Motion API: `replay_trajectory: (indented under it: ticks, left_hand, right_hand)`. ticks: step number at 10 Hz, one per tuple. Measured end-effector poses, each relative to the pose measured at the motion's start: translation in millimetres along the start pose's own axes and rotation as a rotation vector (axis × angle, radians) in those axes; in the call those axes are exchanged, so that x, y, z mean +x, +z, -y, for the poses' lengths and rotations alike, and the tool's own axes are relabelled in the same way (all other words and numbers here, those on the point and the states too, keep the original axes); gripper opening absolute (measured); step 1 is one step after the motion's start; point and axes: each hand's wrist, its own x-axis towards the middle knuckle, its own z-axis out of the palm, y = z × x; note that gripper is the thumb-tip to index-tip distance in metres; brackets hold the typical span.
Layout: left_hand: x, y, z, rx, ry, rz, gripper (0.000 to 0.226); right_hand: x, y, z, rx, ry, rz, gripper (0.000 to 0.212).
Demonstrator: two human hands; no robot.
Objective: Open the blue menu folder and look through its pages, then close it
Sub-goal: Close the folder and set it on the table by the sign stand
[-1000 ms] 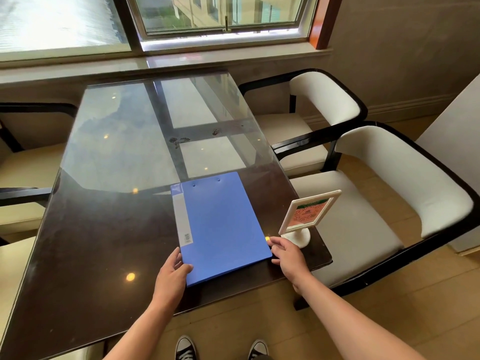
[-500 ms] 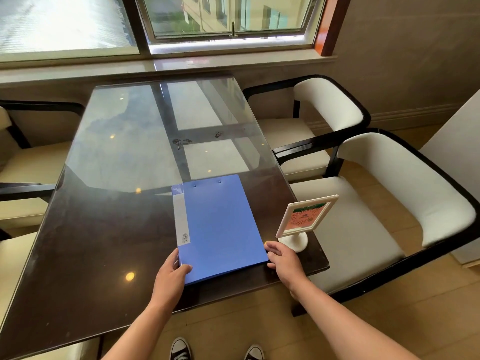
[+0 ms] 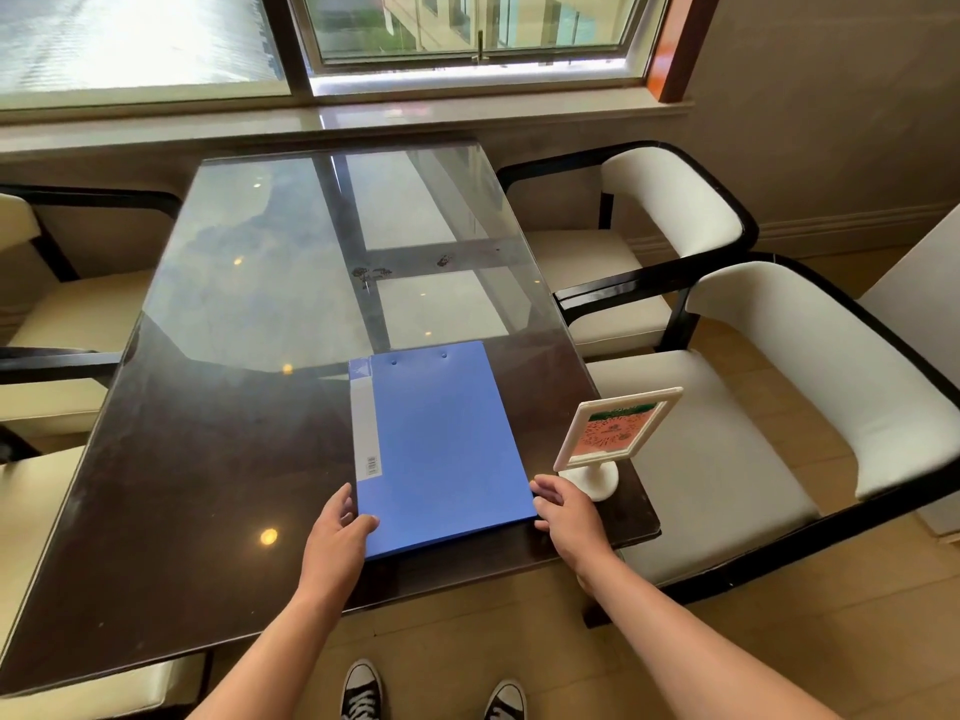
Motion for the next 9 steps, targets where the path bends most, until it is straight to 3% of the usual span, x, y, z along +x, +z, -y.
replay_trajectory:
  ticks: [2,5,7,9]
  left_hand:
    - [-2,-10,-10,0.059,-0.006,-0.008,0.06]
    - [6,-55,-32,0.392,0.224,0.05,0.064]
    - [13,-84,-37,0.566,0.33,0.1,0.068]
    - [12,-104,-38,0.957,0.433,0.012,0.072]
  right_hand:
    - [-2,1,4,-0.034,-0.001,-0.009,0.036]
    - [-21,6,19,-0.247,-0.024,-0.068,0.042]
    - [-48,33,19,-0.512,-0.082,-0.1,0.046]
    - [-59,51,40,-0.834,-0.383,-0.111,0.053]
